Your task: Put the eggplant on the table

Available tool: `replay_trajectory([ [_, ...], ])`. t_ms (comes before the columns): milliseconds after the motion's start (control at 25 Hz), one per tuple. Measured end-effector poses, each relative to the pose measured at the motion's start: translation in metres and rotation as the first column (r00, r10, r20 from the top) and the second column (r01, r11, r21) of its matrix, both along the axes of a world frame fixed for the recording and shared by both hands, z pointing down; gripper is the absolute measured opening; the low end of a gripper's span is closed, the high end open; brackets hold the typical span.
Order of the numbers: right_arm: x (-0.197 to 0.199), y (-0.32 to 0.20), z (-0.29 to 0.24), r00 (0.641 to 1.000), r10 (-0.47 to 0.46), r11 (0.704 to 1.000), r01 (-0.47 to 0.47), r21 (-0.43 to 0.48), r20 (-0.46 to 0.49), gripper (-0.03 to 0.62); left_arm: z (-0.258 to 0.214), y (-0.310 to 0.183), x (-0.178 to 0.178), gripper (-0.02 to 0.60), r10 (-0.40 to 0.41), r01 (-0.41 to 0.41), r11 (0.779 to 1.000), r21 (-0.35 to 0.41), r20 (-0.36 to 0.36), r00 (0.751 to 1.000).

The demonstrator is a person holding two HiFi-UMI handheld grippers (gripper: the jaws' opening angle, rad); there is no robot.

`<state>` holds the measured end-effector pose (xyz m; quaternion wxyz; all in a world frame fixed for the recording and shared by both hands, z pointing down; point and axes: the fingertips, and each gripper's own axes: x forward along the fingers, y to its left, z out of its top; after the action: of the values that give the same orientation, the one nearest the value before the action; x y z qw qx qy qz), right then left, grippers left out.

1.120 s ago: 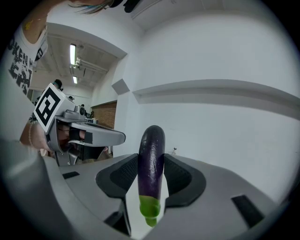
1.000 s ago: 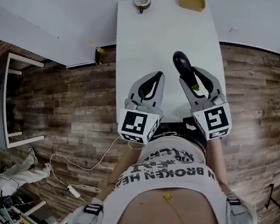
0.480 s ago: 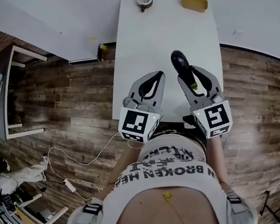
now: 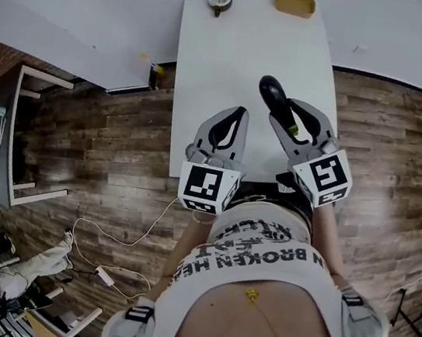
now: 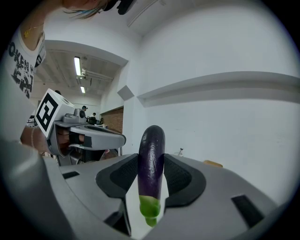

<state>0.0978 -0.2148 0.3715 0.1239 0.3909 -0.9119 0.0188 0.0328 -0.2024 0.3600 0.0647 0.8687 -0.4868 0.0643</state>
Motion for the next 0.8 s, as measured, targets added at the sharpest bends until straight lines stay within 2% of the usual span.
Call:
replay_trajectory([
  [800, -0.011, -0.005, 0.009, 0.999, -0.016, 1.0, 0.016, -0.017, -0.035, 0.171, 0.005, -0.006, -0.01, 0.006, 0.003, -0.003, 1.0, -0.017, -0.013, 1.0],
])
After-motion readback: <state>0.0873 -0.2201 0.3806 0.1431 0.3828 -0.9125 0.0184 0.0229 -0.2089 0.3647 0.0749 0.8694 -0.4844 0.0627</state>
